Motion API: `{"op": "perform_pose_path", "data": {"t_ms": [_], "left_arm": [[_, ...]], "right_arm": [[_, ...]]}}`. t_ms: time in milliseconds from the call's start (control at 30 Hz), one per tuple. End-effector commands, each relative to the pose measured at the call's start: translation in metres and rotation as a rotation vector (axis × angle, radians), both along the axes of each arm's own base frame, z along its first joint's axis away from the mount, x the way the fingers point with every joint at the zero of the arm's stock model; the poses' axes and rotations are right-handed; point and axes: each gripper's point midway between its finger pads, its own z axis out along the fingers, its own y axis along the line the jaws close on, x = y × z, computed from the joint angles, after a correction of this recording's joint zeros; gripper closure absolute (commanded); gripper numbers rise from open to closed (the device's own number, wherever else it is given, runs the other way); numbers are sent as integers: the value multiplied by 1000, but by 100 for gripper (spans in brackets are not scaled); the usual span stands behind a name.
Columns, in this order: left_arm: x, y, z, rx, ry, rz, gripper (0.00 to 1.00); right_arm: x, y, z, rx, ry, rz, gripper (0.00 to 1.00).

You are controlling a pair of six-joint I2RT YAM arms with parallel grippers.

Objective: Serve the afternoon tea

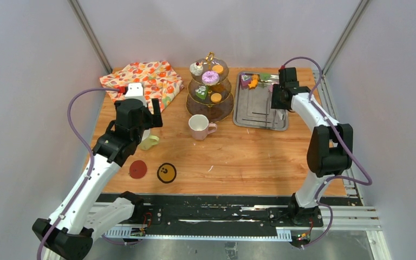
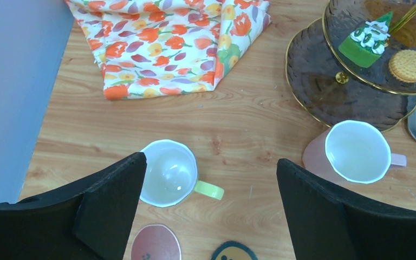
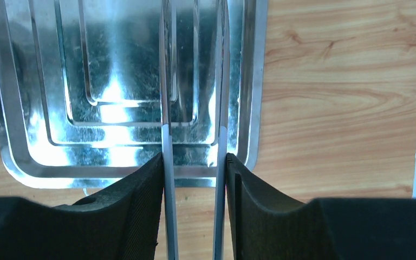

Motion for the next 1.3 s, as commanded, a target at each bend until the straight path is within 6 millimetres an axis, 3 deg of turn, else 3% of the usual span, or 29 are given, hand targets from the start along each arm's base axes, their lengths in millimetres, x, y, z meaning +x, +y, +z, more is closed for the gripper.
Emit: {"op": "perform_pose_path", "data": {"t_ms": [0,433,533,600,667,933,1133,1267], "left_arm": [[4,2,13,5,-30,18,5],[8,7,17,22,-56,41,5],[8,6,14,19,-53,40,5],[7,6,15,17,-54,37,5],[7,6,16,16,-56,36,5],[3,5,14,6,-51,28,5],[-2,7,16,2,-60,28,5],[-4,7,14,-4,-57,28,5]], "right_arm": [[26,-12,8,3,-59,-58,57],[54,-7,1,37,-70,-57,56],[55,-8,1,33,-85,-57,63],[53,-9,3,29,-87,-57,76],[48,-10,6,29,-93,-58,81],[15,-6,29,60,-124,-30,95],[-37,7,53,124,-113,47,99],[-72,29,82,190,-139,161,99]]}}
